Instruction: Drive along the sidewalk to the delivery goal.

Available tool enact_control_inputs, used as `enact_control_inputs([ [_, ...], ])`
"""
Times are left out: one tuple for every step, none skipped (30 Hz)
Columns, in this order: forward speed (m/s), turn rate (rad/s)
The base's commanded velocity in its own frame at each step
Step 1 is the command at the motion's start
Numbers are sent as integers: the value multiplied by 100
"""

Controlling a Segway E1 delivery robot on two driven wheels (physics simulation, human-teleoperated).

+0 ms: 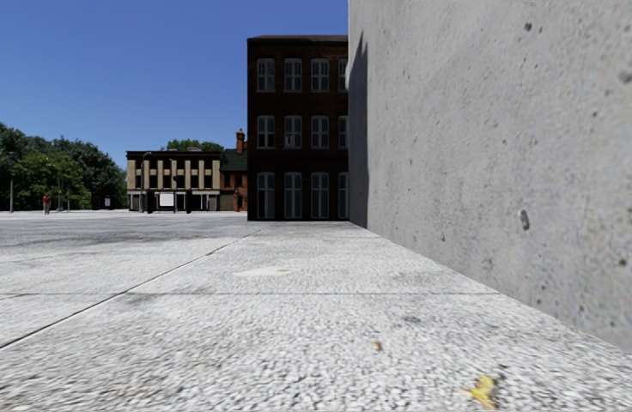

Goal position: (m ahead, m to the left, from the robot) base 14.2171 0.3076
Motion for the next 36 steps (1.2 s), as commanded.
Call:
enact_control_inputs([
  [200, 0],
  [200, 0],
  [200, 0],
  [200, 0],
  [200, 0],
  [200, 0],
  [200, 0],
  [200, 0],
  [200, 0],
  [200, 0],
  [200, 0],
  [200, 0],
  [200, 0],
  [200, 0],
  [200, 0],
  [200, 0],
  [200, 0],
  [200, 0],
  [200, 0],
  [200, 0],
  [200, 0],
  [200, 0],
  [200, 0],
  [200, 0],
  [200, 0],
  [200, 0],
  [200, 0],
  [200, 0],
  [200, 0],
  [200, 0],
  [200, 0],
  [200, 0],
  [200, 0],
  [200, 0],
  [200, 0],
  [200, 0],
])
